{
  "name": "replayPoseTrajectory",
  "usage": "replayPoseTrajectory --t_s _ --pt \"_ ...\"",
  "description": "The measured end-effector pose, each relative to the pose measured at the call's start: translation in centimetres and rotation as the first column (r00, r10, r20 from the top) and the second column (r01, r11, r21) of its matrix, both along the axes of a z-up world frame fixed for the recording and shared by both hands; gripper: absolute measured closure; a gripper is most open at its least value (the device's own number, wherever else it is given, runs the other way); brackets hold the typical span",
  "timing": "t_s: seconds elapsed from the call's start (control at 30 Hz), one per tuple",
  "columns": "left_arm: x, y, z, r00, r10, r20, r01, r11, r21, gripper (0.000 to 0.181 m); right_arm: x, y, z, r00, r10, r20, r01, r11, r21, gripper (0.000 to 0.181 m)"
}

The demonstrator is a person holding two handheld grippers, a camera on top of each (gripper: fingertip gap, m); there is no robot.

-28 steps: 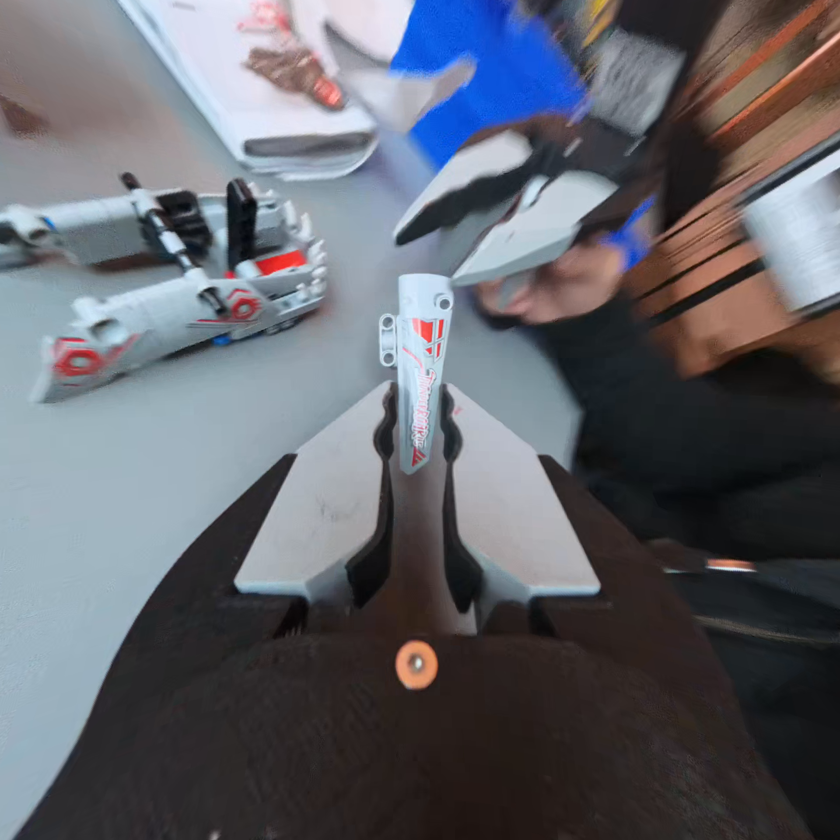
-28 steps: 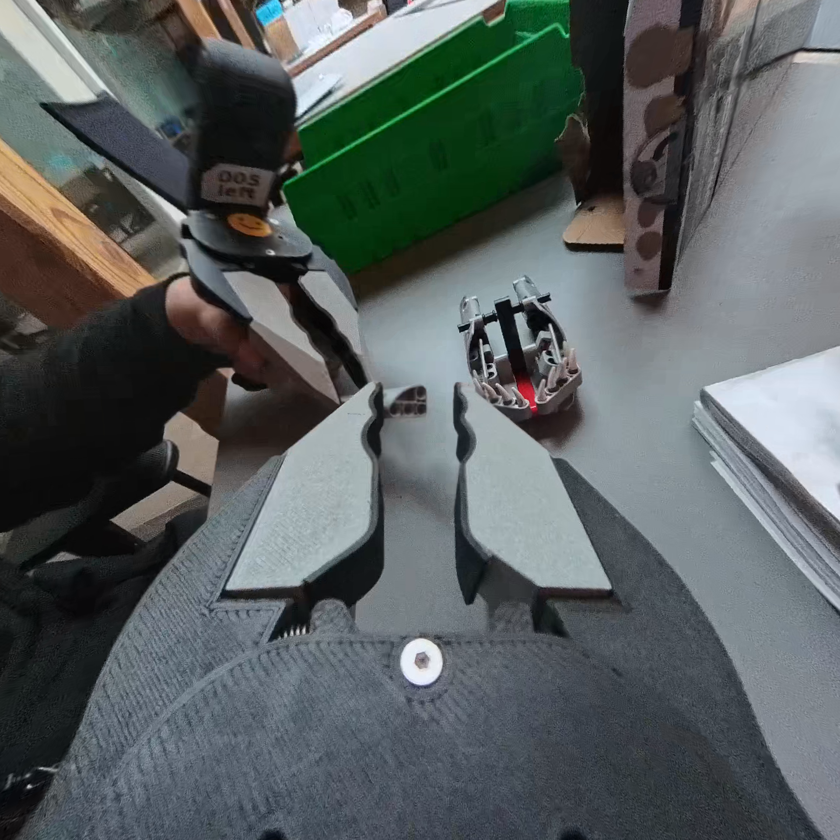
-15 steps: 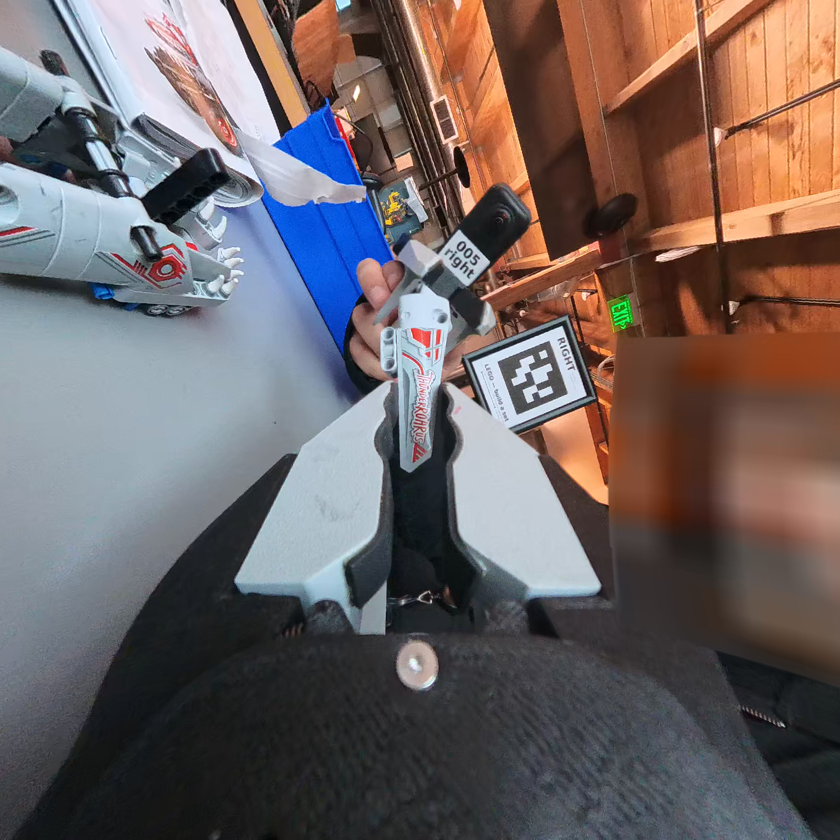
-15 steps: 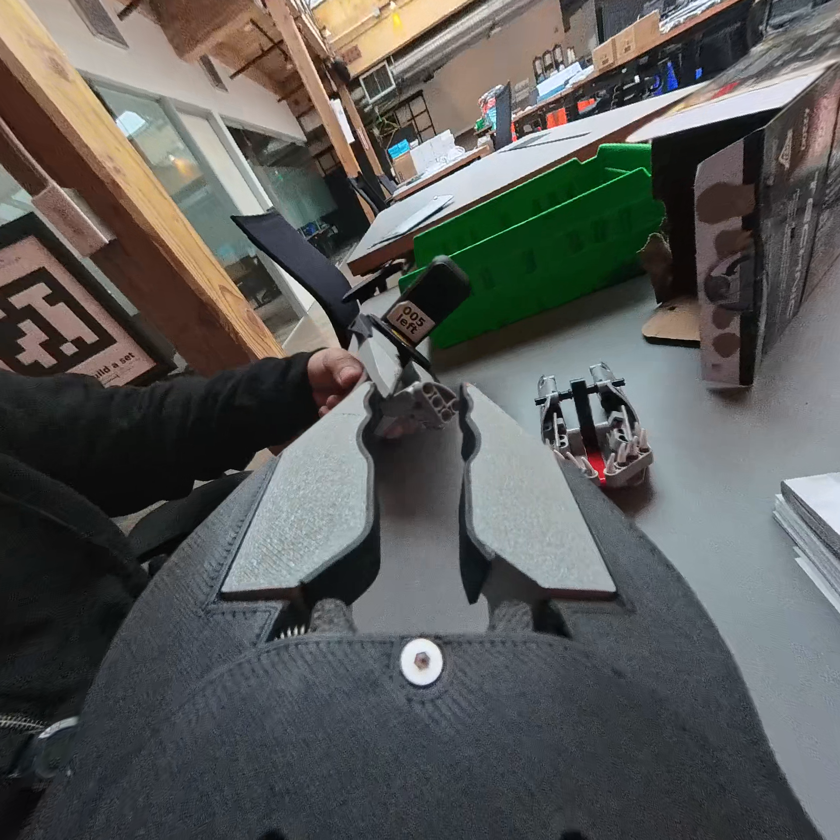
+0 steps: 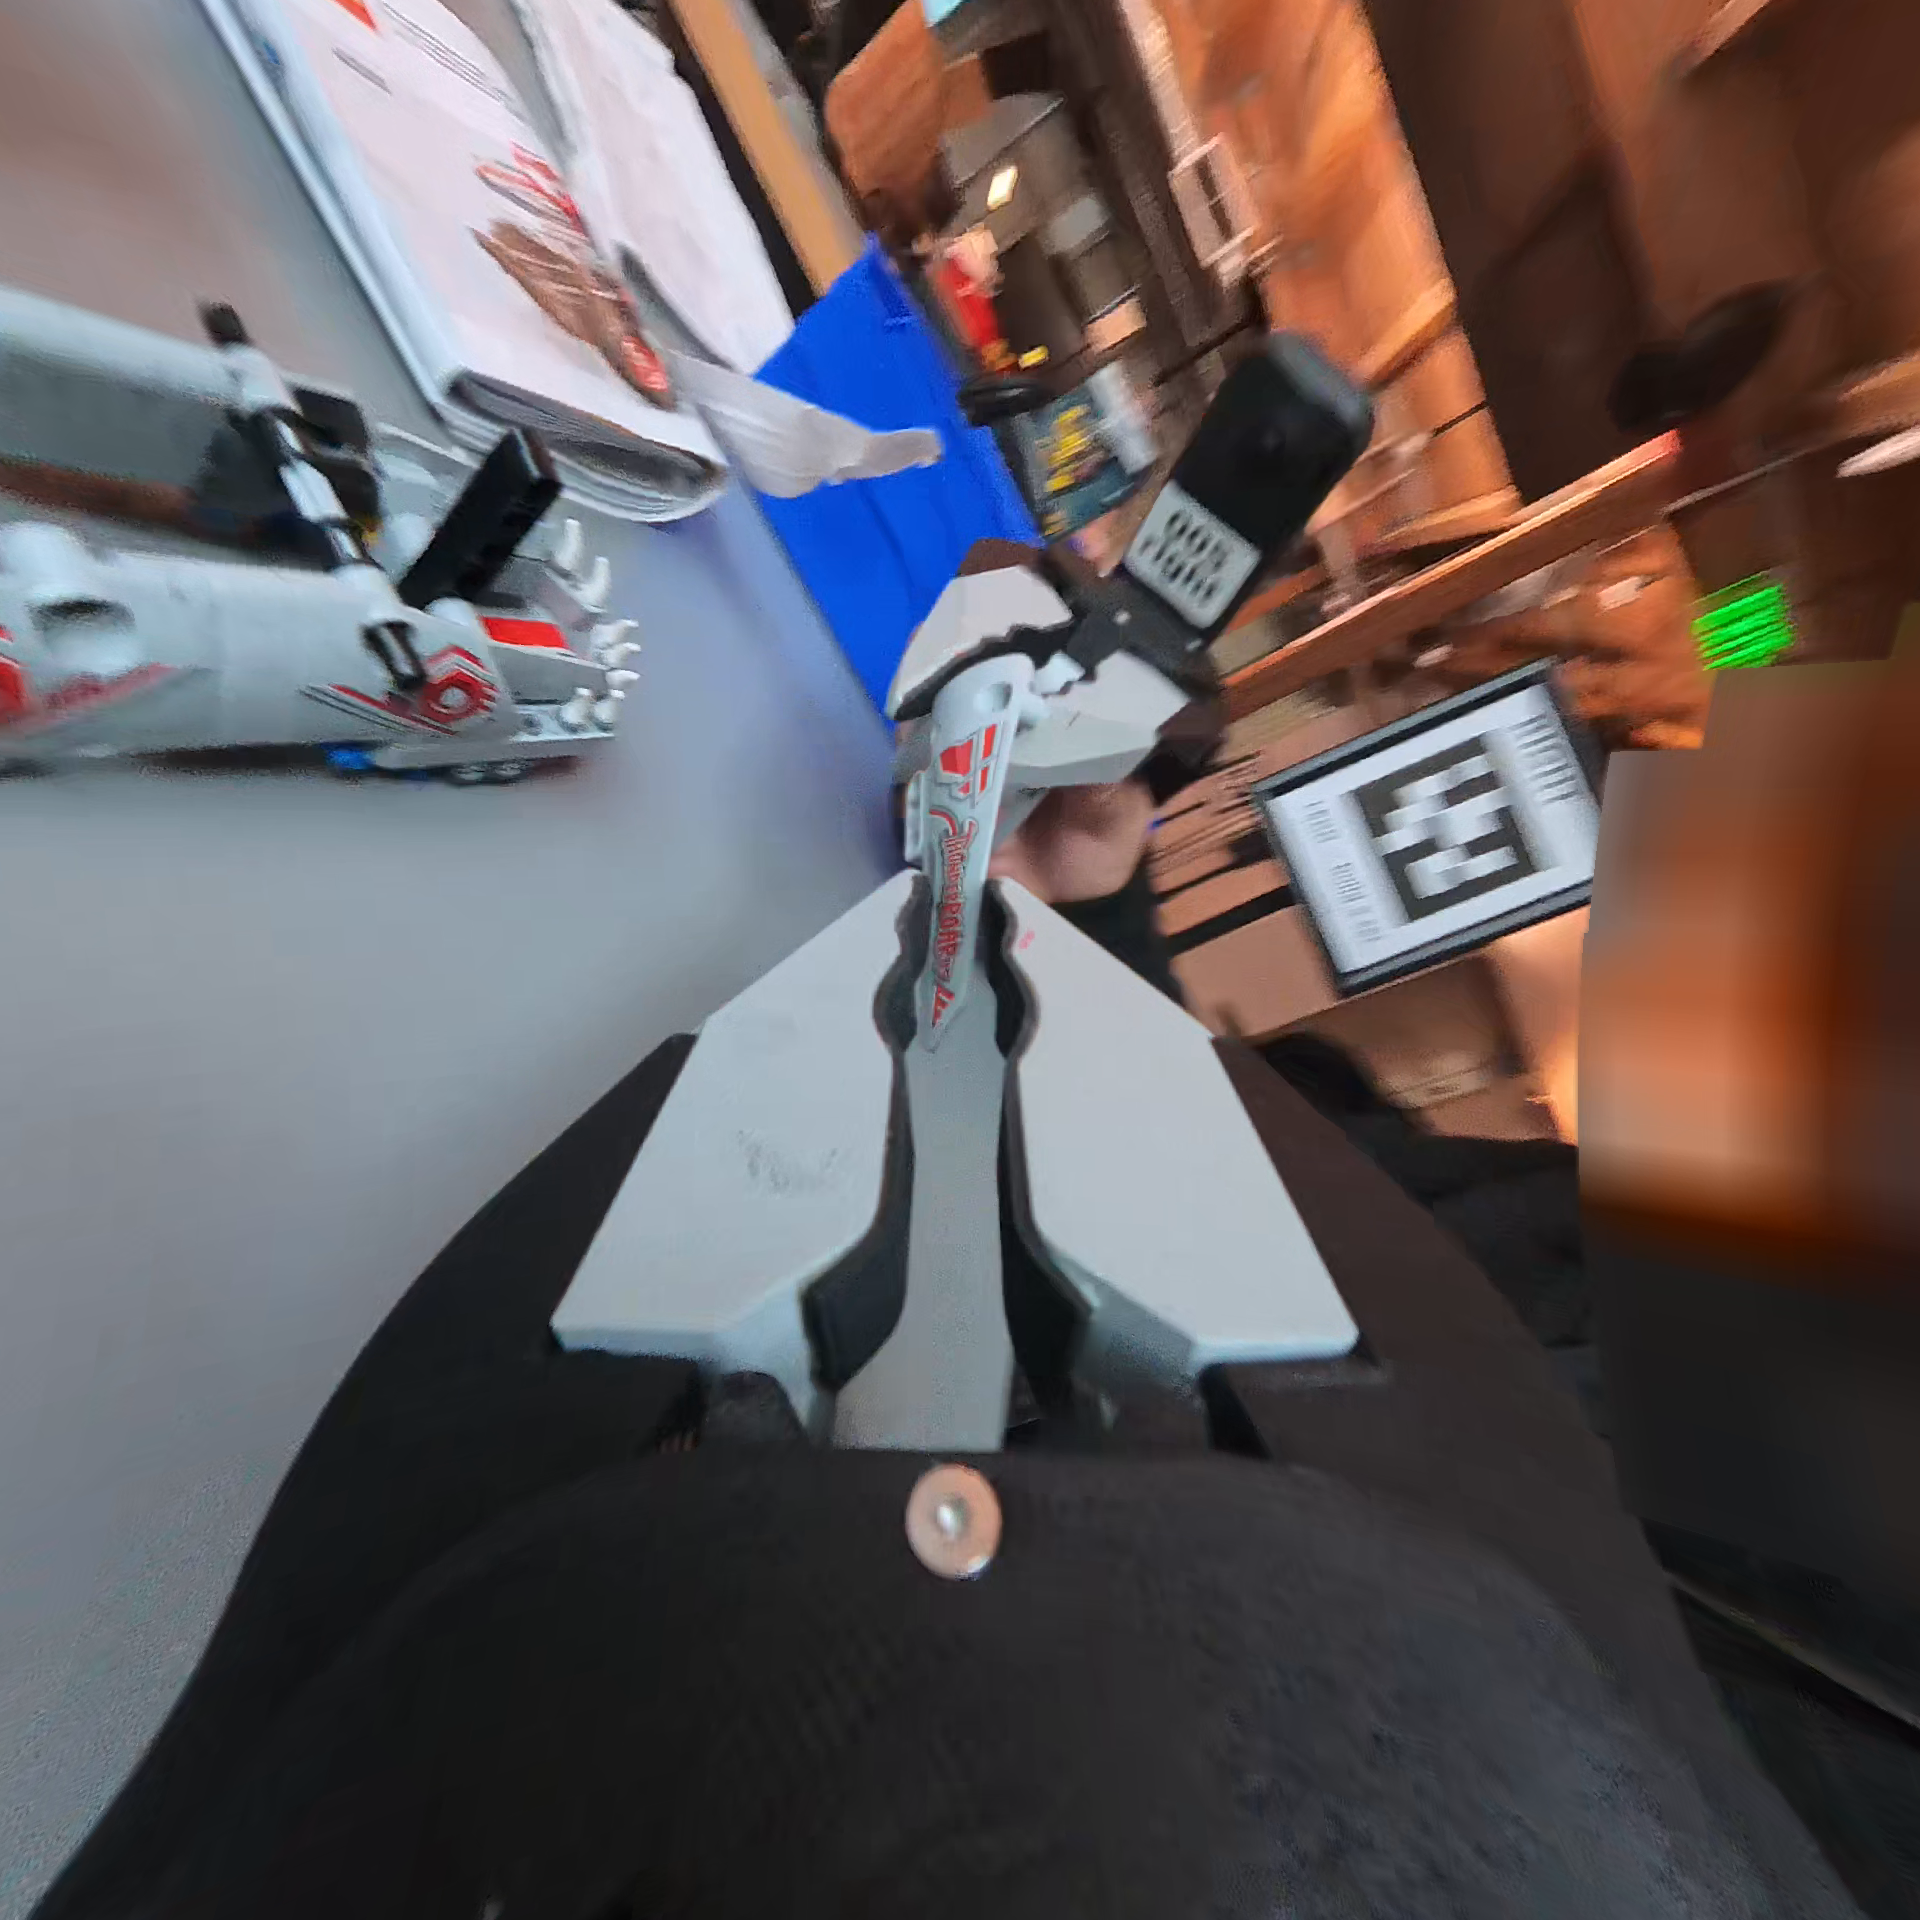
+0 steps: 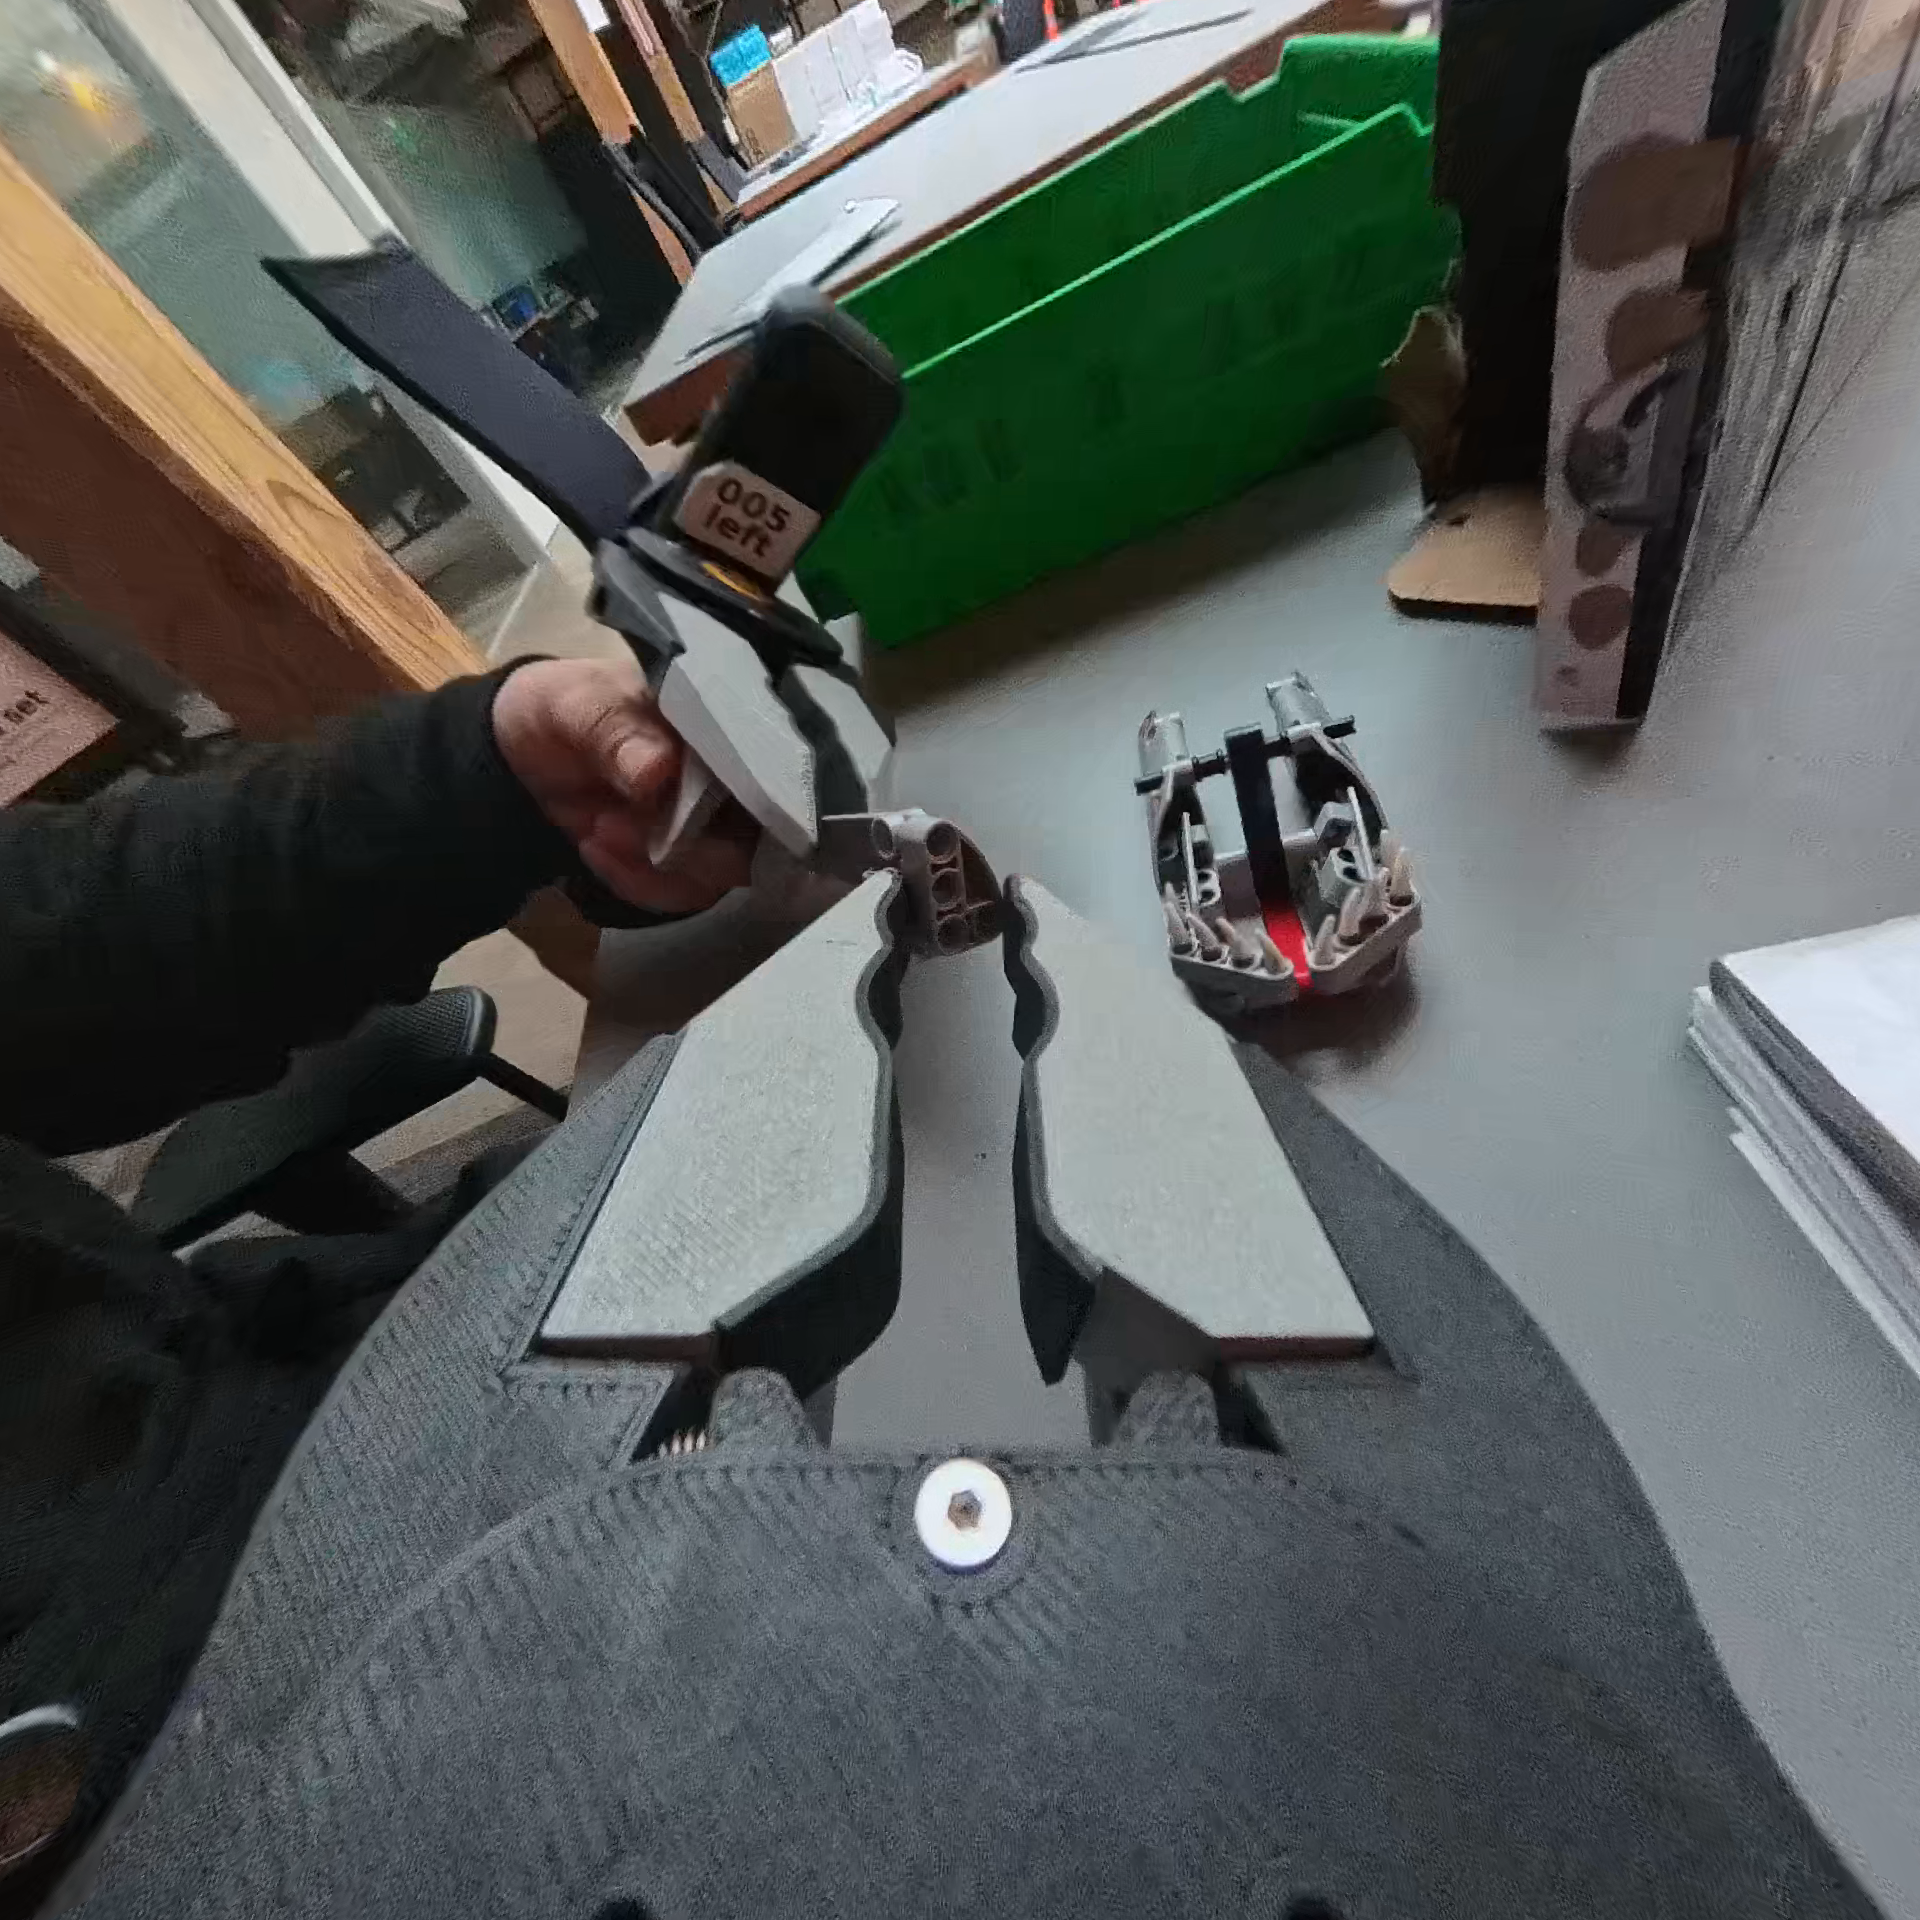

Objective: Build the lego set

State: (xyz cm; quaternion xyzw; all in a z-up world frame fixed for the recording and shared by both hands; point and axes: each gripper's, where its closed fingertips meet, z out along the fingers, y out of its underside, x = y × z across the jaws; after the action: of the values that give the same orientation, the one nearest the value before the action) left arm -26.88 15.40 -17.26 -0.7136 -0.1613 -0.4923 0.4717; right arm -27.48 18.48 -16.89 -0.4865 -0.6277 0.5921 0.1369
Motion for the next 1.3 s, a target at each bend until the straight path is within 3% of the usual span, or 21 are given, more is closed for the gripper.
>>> replayPoseTrajectory --t_s 0.03,0.13,0.23,0.37,0.6,0.77,1.1,1.17,1.23,1.3 --pt "-0.1 0.0 -0.6 0.995 0.009 -0.101 -0.012 1.0 -0.025 0.176 -0.1 0.1 -0.5 0.999 -0.003 0.036 0.004 1.0 -0.02 0.168" --pt "-0.3 0.1 -1.6 0.94 0.016 -0.341 -0.04 0.997 -0.062 0.178 -0.1 0.1 -1.7 0.991 0.016 0.135 -0.001 0.993 -0.115 0.168" --pt "0.4 0.3 -1.0 0.903 0.008 -0.429 -0.024 0.999 -0.034 0.177 0.1 -0.3 -1.1 0.986 0.069 0.149 -0.03 0.968 -0.249 0.168" --pt "0.2 0.9 -0.7 0.815 0.052 -0.577 -0.048 0.999 0.022 0.181 0.2 -0.1 -0.5 0.993 0.058 0.106 -0.031 0.97 -0.239 0.167" --pt "-0.6 1.2 2.2 0.881 0.21 -0.425 -0.138 0.971 0.194 0.181 1.0 -0.2 2.4 0.992 0.121 -0.016 -0.119 0.92 -0.374 0.157" --pt "0.2 1.2 3.1 0.918 0.215 -0.333 -0.136 0.96 0.244 0.181 1.2 -1.1 3.0 0.988 0.13 -0.078 -0.147 0.94 -0.306 0.178" --pt "0.1 1.3 3.2 0.922 0.236 -0.307 -0.153 0.951 0.269 0.181 1.2 -1.8 3.0 0.984 0.153 -0.091 -0.174 0.933 -0.314 0.172" --pt "0.2 1.3 3.1 0.917 0.239 -0.32 -0.151 0.949 0.276 0.181 1.0 -1.6 2.8 0.987 0.139 -0.082 -0.157 0.939 -0.307 0.177" --pt "0.2 1.3 3.0 0.908 0.246 -0.339 -0.151 0.947 0.282 0.181 0.6 -1.3 2.4 0.992 0.113 -0.063 -0.126 0.946 -0.3 0.165" --pt "0.3 1.3 2.8 0.895 0.252 -0.369 -0.147 0.946 0.289 0.181 0.8 -1.6 2.7 0.988 0.13 -0.084 -0.149 0.942 -0.3 0.17"
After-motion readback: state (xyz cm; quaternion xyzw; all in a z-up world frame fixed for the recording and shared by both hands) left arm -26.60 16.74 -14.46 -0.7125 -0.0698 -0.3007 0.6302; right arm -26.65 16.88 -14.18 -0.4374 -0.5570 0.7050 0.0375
